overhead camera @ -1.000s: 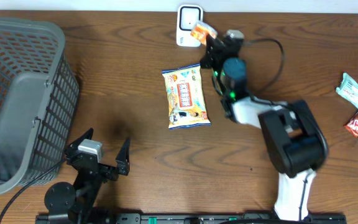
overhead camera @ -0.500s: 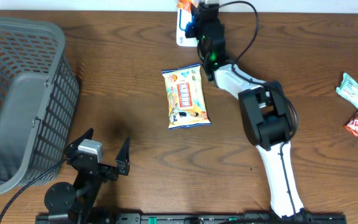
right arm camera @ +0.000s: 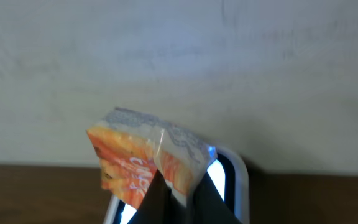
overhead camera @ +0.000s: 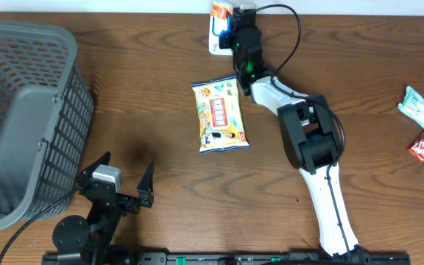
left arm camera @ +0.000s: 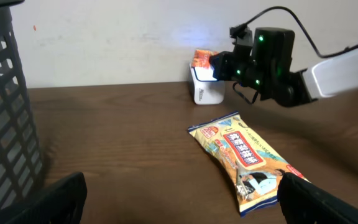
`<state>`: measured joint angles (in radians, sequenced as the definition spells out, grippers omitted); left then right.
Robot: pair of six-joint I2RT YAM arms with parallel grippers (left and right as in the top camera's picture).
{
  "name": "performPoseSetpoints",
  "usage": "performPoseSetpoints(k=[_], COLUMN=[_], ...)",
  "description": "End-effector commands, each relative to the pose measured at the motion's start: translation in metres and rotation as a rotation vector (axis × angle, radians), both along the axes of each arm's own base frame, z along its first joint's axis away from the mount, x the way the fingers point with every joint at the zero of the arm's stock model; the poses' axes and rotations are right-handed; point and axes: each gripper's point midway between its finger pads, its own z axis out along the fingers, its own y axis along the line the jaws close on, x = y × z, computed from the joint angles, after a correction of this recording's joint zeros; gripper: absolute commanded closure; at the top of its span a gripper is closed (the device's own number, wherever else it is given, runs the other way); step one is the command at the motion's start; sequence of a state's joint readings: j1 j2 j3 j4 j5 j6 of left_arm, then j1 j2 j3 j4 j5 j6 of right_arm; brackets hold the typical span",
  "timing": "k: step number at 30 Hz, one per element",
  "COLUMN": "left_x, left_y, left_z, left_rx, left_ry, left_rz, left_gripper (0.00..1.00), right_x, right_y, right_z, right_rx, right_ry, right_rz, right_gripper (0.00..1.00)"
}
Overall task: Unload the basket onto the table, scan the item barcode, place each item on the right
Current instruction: 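Lift the orange box and hold it at the scanner window, then carry the orange box to the right edge and release it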
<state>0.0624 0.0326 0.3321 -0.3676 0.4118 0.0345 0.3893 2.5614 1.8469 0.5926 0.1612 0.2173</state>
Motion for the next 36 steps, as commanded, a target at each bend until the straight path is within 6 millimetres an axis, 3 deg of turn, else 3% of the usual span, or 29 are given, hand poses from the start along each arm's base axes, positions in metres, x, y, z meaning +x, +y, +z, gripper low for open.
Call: performPoseSetpoints(k=[1, 4, 7, 12, 15, 20, 27, 32, 36], left_x=[-0.001, -0.001, -0.001, -0.001, -0.001, -0.001, -0.001, -0.001, -0.001], left_y=[0.000, 0.000, 0.000, 0.000, 0.000, 0.000, 0.000, 0.000, 0.000], left_z=[0.003, 0.003, 0.003, 0.003, 0.003, 0.003, 0.003, 0.003, 0.003], left_rx=[0.014, 0.014, 0.014, 0.014, 0.014, 0.014, 0.014, 0.014, 0.014], left_ry=[-0.012, -0.012, -0.012, -0.012, -0.012, -0.012, -0.012, -0.012, -0.012], left_rz=[0.000, 0.000, 0.000, 0.000, 0.000, 0.000, 0.000, 0.000, 0.000], left_gripper=[0.02, 0.02, 0.02, 0.02, 0.02, 0.02, 0.02, 0.02, 0.02], right_x=[-0.004, -0.014, -0.037, -0.085, -0.112, -0.149, -0.204, -0.253, -0.276], right_y=[-0.013, -0.042, -0.089, -0.181, -0.244, -0.334, -0.422, -0.468, -0.484], right_z=[0.092, 0.120, 0.145, 0.171, 0.170, 0.134, 0.048, -0.002, -0.041], right_rx=[0.010, -0.036, -0.115, -0.257, -0.346, -0.451, -0.216, -0.133, -0.051], right_ry=[-0.076, -0.001, 0.104, 0.258, 0.364, 0.592, 0.838, 0.941, 0.976], right_rz=[-0.045, -0.154, -0.312, -0.577, -0.732, -0.889, -1.063, -1.206, -1.231], right_gripper=[0.99, 0.99, 0.99, 0.99, 0.99, 0.99, 0.99, 0.99, 0.99])
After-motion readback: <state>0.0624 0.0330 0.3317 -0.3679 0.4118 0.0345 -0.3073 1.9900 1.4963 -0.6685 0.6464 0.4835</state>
